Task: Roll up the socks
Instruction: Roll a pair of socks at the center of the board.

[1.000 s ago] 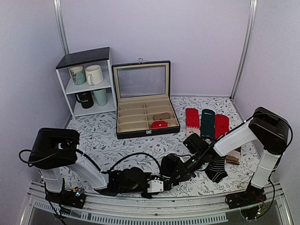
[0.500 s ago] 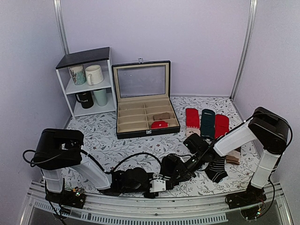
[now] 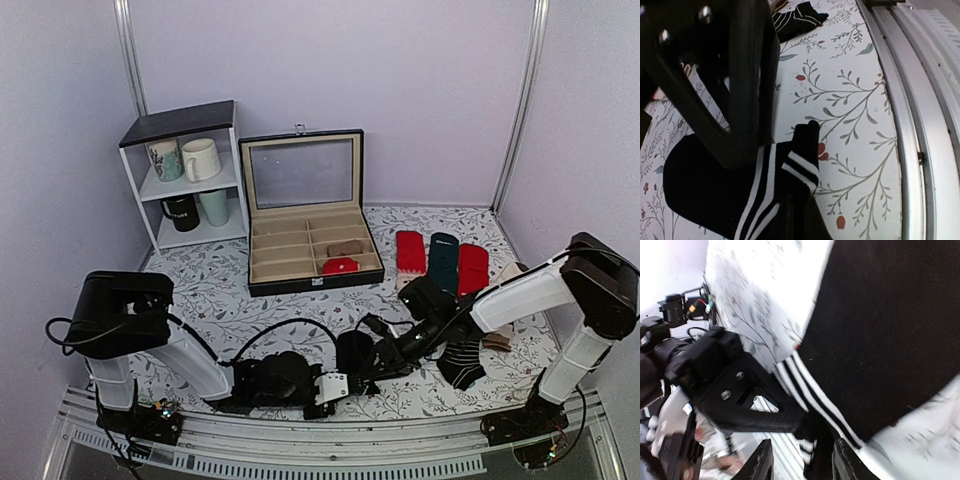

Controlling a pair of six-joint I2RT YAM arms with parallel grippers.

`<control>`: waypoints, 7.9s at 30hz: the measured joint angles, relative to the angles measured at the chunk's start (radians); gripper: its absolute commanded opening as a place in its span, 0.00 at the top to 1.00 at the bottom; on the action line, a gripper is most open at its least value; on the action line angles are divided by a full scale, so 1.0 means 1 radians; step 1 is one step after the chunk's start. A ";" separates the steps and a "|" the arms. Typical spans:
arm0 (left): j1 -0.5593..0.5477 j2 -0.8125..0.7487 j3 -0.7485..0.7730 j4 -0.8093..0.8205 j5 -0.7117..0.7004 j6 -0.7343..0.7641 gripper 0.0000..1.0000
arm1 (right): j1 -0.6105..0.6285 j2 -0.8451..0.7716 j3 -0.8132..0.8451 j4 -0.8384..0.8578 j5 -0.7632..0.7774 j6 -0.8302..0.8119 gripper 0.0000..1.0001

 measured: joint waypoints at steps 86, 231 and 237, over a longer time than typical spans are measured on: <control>0.076 0.010 -0.009 0.013 0.187 -0.143 1.00 | 0.439 -0.288 -0.481 0.689 0.840 -0.741 0.46; 0.093 -0.029 0.085 -0.216 0.204 -0.133 1.00 | 0.472 -0.246 -0.443 0.659 0.914 -0.662 0.49; 0.097 -0.022 0.091 -0.213 0.214 -0.136 1.00 | 0.472 -0.176 -0.404 0.686 0.923 -0.709 0.55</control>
